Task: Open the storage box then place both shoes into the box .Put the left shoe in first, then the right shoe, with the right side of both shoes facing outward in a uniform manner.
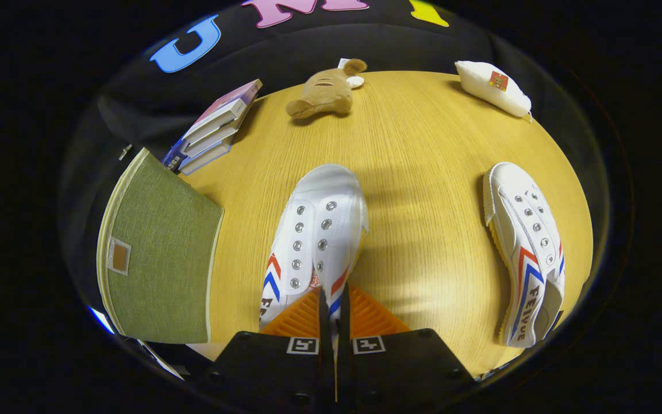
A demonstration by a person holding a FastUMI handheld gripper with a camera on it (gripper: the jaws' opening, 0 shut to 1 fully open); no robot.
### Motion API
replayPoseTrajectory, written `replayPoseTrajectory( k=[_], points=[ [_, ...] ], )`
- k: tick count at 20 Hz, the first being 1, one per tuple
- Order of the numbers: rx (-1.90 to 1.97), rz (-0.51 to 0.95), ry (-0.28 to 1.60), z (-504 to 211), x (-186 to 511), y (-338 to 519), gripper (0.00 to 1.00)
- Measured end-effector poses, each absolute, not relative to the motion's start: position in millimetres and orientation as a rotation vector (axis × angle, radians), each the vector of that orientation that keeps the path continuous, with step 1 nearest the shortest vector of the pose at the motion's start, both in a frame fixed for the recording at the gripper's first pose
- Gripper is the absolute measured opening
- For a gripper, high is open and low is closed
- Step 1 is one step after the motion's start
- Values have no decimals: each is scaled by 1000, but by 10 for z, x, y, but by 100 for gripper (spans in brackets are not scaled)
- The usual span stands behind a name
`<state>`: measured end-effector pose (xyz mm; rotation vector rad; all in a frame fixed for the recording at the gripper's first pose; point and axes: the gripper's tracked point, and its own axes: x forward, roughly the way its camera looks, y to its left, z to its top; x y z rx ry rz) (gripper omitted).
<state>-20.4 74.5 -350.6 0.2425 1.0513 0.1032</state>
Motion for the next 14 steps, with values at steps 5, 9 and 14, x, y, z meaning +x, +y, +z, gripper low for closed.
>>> replayPoseTrajectory(
  k=[5,9,14],
  points=[
    [267,77,992,-3043,-244,799,6],
    [318,68,908,-2404,-274,900,6],
    [384,40,771,-1512,-286,1203,6]
  ],
)
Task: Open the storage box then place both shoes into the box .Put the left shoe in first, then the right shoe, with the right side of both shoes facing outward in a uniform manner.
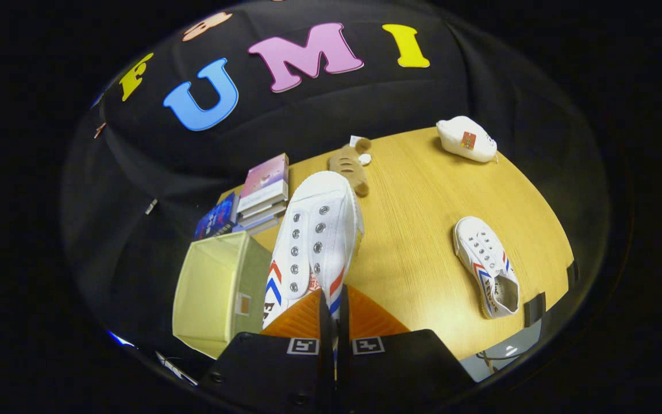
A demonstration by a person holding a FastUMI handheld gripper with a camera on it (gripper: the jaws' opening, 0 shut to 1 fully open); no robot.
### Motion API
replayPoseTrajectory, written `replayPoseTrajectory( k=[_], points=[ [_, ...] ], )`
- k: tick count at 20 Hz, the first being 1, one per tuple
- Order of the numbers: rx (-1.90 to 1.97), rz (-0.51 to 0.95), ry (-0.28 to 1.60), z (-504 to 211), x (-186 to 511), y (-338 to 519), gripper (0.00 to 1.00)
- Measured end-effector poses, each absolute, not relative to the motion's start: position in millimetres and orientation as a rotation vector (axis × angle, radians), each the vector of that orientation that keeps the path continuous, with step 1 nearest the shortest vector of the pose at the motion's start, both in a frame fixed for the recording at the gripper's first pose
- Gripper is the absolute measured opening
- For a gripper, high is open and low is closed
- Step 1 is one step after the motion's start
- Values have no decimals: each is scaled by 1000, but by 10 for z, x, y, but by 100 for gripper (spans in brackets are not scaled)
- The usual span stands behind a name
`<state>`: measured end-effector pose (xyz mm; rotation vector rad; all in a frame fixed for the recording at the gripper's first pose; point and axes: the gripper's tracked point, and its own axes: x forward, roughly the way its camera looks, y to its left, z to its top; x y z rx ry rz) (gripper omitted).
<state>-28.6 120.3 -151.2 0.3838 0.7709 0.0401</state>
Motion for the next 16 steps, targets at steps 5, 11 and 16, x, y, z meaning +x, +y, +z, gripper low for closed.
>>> replayPoseTrajectory(
  k=[5,11,16],
  points=[
    [459,121,748,-1079,-293,1894,6],
    [493,246,822,-1253,-400,2905,6],
    [445,291,893,-1627,-382,3465,6]
  ],
)
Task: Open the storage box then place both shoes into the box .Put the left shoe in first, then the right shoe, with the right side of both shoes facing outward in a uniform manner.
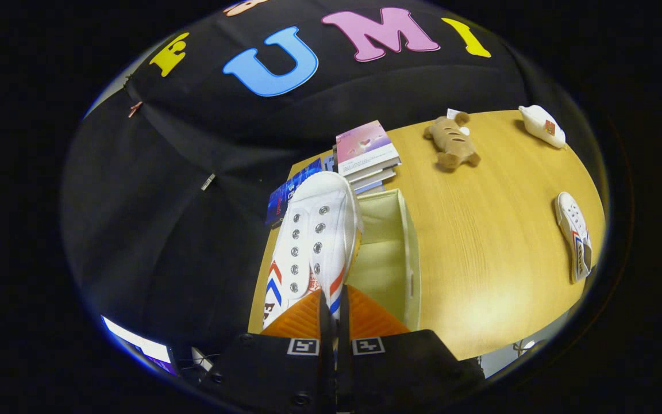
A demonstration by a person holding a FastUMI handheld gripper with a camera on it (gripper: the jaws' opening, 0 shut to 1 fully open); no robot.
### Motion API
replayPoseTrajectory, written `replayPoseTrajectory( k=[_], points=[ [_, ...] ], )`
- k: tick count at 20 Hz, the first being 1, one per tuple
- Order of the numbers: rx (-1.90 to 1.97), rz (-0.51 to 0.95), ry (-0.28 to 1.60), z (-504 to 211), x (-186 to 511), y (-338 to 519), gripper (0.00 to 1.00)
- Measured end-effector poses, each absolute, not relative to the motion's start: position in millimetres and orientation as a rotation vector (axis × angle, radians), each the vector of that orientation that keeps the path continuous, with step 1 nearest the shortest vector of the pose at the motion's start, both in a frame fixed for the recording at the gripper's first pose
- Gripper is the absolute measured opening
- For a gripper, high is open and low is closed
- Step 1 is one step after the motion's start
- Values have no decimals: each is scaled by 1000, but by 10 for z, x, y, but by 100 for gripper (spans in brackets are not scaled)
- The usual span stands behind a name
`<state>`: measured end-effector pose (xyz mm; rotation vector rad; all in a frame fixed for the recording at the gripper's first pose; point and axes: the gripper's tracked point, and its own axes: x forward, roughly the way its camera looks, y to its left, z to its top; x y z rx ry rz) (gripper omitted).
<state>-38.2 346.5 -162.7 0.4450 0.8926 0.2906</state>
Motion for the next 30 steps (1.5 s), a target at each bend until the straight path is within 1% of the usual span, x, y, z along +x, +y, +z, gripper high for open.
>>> replayPoseTrajectory(
  k=[13,14,15,16,17,20,21,23,27,30],
  points=[
    [381,223,1052,-2361,-292,3998,6],
    [380,228,1078,-2400,-319,4022,16],
    [373,230,1114,-2464,-366,4054,22],
    [400,255,1117,-2416,-388,4128,33],
    [431,284,1096,-2287,-376,4193,39],
    [436,342,1042,-2070,-350,4158,88],
    [425,356,1021,-1993,-348,4092,87],
    [401,377,973,-1830,-372,3852,98],
    [284,342,856,-1613,-330,2982,99],
    [214,260,790,-1557,-269,2141,99]
  ],
)
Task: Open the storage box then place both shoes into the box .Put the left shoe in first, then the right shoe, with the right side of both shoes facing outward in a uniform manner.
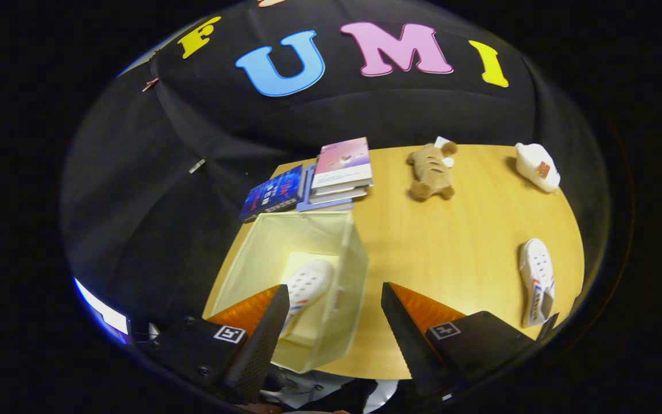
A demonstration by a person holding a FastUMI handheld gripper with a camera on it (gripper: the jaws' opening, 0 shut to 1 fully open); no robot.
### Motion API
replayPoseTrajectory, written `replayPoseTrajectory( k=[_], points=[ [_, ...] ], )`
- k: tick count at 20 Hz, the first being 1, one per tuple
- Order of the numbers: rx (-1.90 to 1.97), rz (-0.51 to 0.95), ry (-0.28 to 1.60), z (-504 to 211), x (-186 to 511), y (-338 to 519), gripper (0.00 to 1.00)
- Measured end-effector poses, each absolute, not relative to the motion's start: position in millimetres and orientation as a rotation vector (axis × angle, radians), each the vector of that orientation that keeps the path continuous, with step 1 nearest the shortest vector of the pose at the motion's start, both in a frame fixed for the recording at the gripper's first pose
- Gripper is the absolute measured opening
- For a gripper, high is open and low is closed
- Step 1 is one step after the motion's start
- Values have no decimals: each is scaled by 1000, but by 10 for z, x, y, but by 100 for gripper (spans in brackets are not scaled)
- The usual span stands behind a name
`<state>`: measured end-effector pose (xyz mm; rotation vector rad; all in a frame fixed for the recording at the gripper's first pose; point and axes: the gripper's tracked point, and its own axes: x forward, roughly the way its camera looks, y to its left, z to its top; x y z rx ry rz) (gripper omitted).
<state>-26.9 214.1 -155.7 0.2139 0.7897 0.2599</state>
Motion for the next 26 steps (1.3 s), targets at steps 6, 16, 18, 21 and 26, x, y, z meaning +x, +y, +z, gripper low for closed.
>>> replayPoseTrajectory(
  k=[6,16,18,21,26],
  points=[
    [182,62,802,-1862,-308,598,99],
    [45,-91,937,-2631,-691,-1225,99],
    [1,-84,973,-2831,-771,-1407,99],
    [-28,-85,1012,-3087,-856,-1642,99],
    [6,-92,1046,-3398,-691,-1775,97]
  ],
)
